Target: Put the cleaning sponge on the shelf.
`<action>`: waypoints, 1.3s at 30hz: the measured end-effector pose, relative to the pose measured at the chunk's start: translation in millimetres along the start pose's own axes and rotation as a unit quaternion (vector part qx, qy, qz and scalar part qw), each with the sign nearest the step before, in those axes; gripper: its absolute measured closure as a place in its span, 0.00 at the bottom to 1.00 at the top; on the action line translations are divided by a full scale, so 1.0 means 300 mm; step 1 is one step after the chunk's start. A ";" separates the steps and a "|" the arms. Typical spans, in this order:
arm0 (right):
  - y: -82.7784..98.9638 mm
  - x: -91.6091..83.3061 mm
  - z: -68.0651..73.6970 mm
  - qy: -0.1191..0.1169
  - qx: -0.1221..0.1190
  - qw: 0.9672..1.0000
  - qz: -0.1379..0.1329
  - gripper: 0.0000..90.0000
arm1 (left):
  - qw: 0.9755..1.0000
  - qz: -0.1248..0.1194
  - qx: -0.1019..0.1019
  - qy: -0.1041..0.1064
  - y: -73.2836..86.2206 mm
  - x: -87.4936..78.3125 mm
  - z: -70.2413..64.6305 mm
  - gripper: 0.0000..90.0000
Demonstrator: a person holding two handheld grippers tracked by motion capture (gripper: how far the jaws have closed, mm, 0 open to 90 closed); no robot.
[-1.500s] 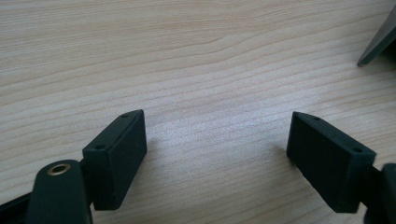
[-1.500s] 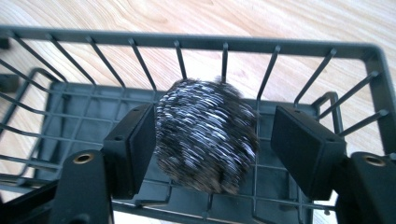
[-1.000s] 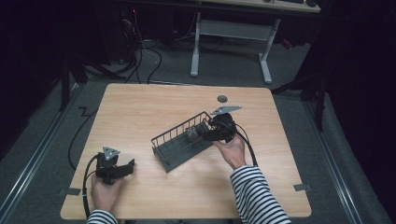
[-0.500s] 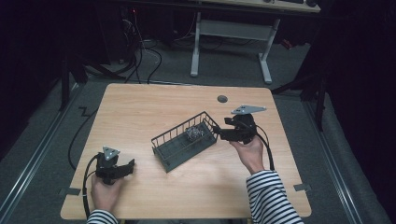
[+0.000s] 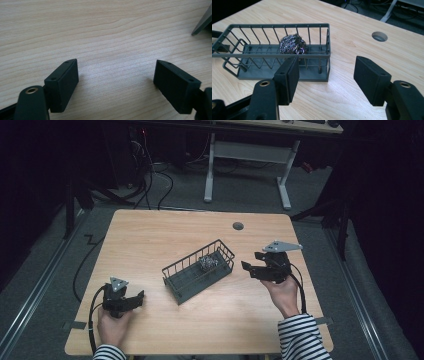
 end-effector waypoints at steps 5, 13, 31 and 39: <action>0.040 -0.025 -0.017 0.000 0.009 1.000 -0.006 0.42 | 1.000 0.000 0.000 0.000 0.000 0.000 0.000 0.23; 0.120 -0.044 -0.051 0.004 0.033 0.999 -0.018 0.42 | 1.000 0.000 0.000 0.000 0.000 0.000 0.000 0.23; 0.327 0.021 -0.106 -0.004 0.095 0.995 -0.021 0.42 | 1.000 0.000 0.000 0.000 0.000 0.000 0.000 0.23; 0.416 0.085 -0.119 0.004 0.110 0.994 -0.007 0.42 | 1.000 0.000 0.000 0.000 0.000 0.000 0.000 0.23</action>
Point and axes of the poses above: each handheld gripper's, and its own axes: x roughly forward along the jaws, y roughly out of its underside, z roughly to its left, the point moved 10 cm from there along x, roughly forward along the jaws, and after that the axes turned 13 degrees about z, right-handed, at the moved point
